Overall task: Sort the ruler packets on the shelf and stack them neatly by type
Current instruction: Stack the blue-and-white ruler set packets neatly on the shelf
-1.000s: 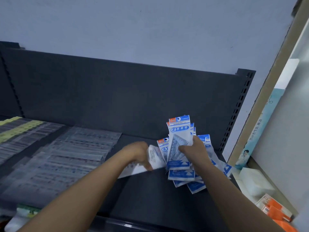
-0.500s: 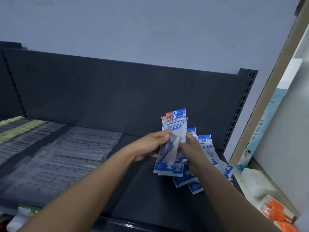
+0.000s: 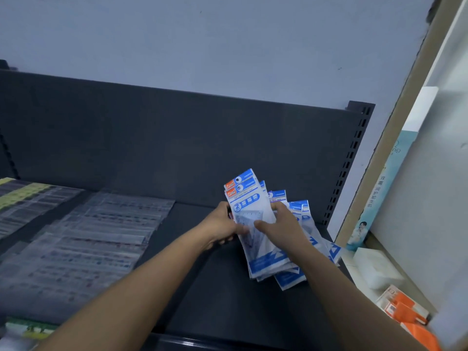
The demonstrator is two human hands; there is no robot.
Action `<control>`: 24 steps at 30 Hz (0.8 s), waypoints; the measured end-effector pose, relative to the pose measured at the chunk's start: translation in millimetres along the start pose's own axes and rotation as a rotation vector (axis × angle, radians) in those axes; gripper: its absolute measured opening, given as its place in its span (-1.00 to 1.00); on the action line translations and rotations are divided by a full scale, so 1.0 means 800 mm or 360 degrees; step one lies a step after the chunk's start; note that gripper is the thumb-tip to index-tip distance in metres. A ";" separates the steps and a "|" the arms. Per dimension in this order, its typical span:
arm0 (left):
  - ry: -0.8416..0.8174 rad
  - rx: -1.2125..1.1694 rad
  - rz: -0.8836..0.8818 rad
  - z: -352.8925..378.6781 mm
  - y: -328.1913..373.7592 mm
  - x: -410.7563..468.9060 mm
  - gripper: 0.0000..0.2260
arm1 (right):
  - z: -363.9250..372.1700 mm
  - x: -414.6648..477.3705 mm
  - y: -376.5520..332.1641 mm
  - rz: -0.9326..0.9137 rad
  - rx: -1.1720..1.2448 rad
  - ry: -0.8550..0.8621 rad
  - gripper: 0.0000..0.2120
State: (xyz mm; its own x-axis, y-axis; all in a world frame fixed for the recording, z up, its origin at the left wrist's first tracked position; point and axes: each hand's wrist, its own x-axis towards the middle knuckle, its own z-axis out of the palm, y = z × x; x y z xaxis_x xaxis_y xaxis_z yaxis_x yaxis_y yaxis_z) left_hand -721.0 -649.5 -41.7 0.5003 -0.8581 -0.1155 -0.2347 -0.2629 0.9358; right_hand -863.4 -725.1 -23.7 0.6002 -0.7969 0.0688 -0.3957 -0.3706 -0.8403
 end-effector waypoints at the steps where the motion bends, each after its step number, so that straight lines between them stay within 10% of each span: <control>1: -0.0015 0.0085 0.0008 0.003 -0.003 0.001 -0.57 | 0.000 0.000 0.001 -0.0066 -0.0324 -0.0019 -0.76; 4: 0.0030 0.0416 -0.0002 0.010 -0.006 -0.003 -0.28 | -0.006 -0.004 0.003 -0.0242 -0.1147 0.0083 -0.59; 8: -0.0027 0.0623 0.0119 0.012 -0.004 -0.005 -0.19 | -0.050 0.016 0.019 0.0200 -0.1216 0.0283 -0.21; 11: -0.0089 0.0714 0.0076 0.010 -0.004 -0.009 -0.26 | -0.074 0.022 0.041 0.0575 -0.0986 0.0080 -0.14; 20: -0.0144 0.0881 0.0156 0.008 -0.003 -0.010 -0.39 | -0.076 0.020 0.053 0.0627 -0.0057 -0.0066 -0.51; 24: -0.0149 0.0856 0.0157 0.007 -0.004 -0.009 -0.44 | -0.066 0.030 0.045 0.0619 0.0053 -0.0151 -0.35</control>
State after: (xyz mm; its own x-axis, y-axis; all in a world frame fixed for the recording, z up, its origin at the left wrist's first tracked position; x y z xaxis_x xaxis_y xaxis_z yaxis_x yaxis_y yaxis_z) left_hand -728.4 -645.0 -45.7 0.3841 -0.9191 -0.0880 -0.6816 -0.3466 0.6445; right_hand -899.5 -783.0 -24.1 0.4719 -0.8266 -0.3066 -0.5844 -0.0329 -0.8108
